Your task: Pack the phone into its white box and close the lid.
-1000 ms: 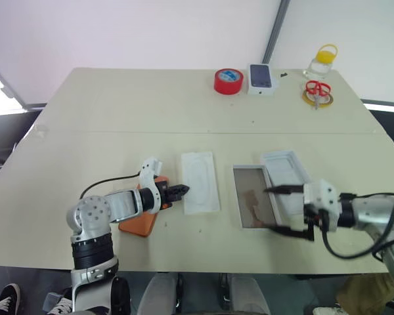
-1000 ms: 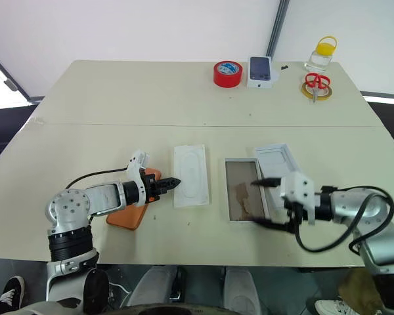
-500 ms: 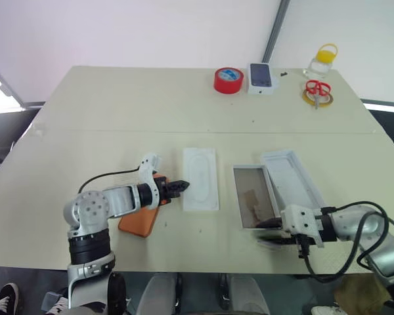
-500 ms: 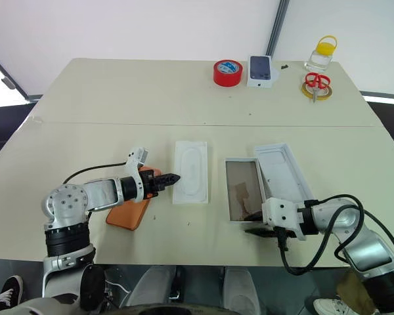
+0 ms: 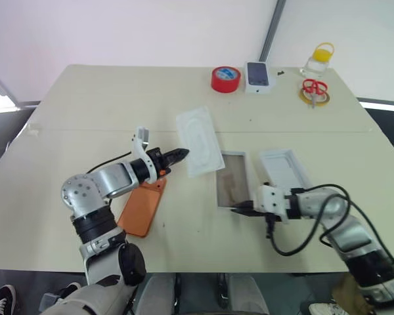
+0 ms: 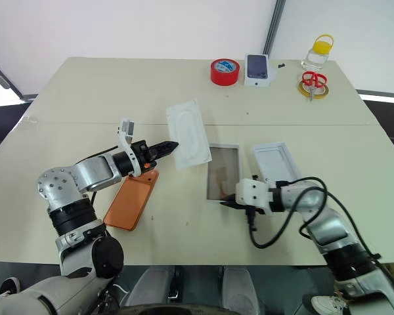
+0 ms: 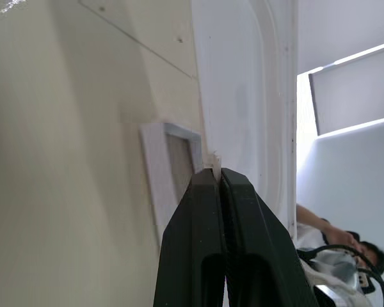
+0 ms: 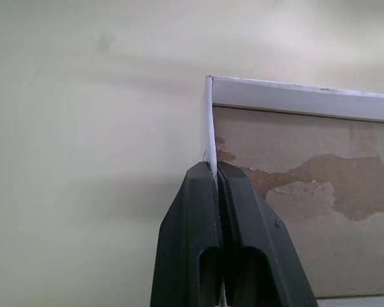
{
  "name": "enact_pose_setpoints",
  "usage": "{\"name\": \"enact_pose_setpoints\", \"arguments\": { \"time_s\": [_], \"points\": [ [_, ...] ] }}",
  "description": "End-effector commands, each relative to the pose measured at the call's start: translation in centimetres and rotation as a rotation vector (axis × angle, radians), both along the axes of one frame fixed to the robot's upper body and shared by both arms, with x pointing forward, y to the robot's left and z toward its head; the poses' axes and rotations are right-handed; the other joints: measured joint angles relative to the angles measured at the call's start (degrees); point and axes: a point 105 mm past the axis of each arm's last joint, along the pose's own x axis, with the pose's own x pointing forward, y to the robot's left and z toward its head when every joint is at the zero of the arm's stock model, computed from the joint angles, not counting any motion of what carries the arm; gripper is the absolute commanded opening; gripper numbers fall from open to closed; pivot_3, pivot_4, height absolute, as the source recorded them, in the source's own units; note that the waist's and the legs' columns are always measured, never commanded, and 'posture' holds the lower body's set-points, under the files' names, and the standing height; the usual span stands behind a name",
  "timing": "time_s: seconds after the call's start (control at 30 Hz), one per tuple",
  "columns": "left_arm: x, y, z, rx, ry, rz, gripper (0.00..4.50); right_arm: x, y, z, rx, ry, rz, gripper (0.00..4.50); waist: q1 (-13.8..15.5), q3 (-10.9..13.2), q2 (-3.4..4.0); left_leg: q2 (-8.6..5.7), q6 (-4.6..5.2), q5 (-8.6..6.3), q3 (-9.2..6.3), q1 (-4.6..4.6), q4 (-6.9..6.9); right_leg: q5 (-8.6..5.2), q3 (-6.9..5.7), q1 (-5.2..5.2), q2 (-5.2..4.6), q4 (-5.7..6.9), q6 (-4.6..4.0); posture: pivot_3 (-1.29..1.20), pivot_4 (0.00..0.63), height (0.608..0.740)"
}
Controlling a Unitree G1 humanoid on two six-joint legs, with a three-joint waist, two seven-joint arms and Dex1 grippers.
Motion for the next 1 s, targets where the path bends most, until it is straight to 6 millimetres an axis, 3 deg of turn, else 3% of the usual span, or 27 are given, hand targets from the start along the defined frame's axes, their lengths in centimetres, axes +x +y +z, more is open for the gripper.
{"name": "enact_pose_setpoints", "arguments": {
  "time_s": [0.03, 0.07, 0.27, 0.4, 0.53, 0.67, 0.8, 0.9, 1.0],
  "points": [
    [-0.4, -0.9, 0.0, 0.009, -0.008, -0.024, 0.00, 1.2, 1.0, 1.1, 0.040, -0.056, -0.008, 0.03, 0.1, 0.0, -0.01, -0.01, -0.26, 0.15, -0.01, -0.01, 0.00, 0.00, 0.00, 0.01, -0.01, -0.01, 0.00, 0.00, 0.150, 0.740],
    [-0.6, -1.2, -0.3, 0.025, -0.005, -0.030, 0.00, 1.4, 1.1, 1.4, 0.058, -0.051, -0.014, 0.03, 0.1, 0.0, -0.01, -0.04, -0.27, 0.15, -0.01, -0.02, 0.00, 0.00, 0.00, 0.01, -0.04, -0.02, -0.01, 0.00, 0.150, 0.740],
    [-1.2, -2.0, -1.3, 0.070, 0.006, -0.051, 0.00, 1.6, -0.2, 3.0, 0.101, -0.094, -0.083, 2.83, 0.1, 0.0, -0.05, -0.08, -0.21, 0.11, -0.03, -0.03, 0.00, 0.00, 0.00, 0.00, -0.08, -0.02, -0.01, 0.00, 0.150, 0.740],
    [-1.4, -2.1, -2.2, 0.104, 0.017, -0.053, 0.00, 0.4, -4.6, 4.2, 0.088, -0.047, -0.186, 2.83, 0.3, 0.0, -0.02, -0.08, 0.08, -0.05, -0.03, -0.04, -0.01, 0.00, 0.00, 0.00, -0.10, -0.03, -0.02, 0.00, 0.150, 0.740],
    [-1.4, -2.5, -3.2, 0.147, 0.036, -0.070, 0.00, 1.3, -7.2, 5.2, 0.070, -0.119, -0.289, 2.83, -0.2, 0.1, -0.08, -0.06, 0.15, -0.09, 0.04, 0.00, 0.00, -0.11, 0.02, 0.02, -0.11, -0.05, -0.24, 0.00, 0.150, 0.740],
    [-1.4, -3.1, -3.3, 0.156, 0.028, -0.104, 0.00, 2.6, -8.0, 6.1, 0.084, -0.187, -0.343, 2.83, 0.0, 0.1, -0.08, -0.01, 0.15, -0.08, 0.03, 0.03, 0.00, -0.11, 0.01, 0.02, -0.03, -0.02, -0.26, 0.00, 0.150, 0.740],
    [-1.3, -3.7, -3.5, 0.170, 0.031, -0.128, 0.00, 2.8, -6.8, 6.1, 0.120, -0.202, -0.331, 2.83, 0.0, 0.1, -0.08, -0.01, 0.15, -0.08, 0.02, -0.02, 0.00, -0.10, 0.02, 0.00, -0.03, -0.03, -0.24, 0.00, 0.150, 0.740],
    [-0.9, -3.7, -3.6, 0.173, 0.037, -0.107, 0.92, 2.8, -6.6, 6.1, 0.126, -0.206, -0.330, 2.88, 0.1, 0.1, -0.08, -0.03, 0.15, -0.08, 0.03, -0.04, 0.00, -0.10, 0.02, 0.00, -0.06, -0.05, -0.23, 0.00, 0.150, 0.740],
    [-0.8, -3.9, -3.5, 0.191, 0.026, -0.110, 2.38, 2.9, -6.7, 6.0, 0.122, -0.201, -0.330, 2.88, 0.1, 0.1, -0.08, -0.06, 0.16, -0.08, 0.02, -0.04, 0.02, -0.10, 0.02, 0.02, -0.09, -0.05, -0.24, 0.00, 0.150, 0.740]
  ]
}}
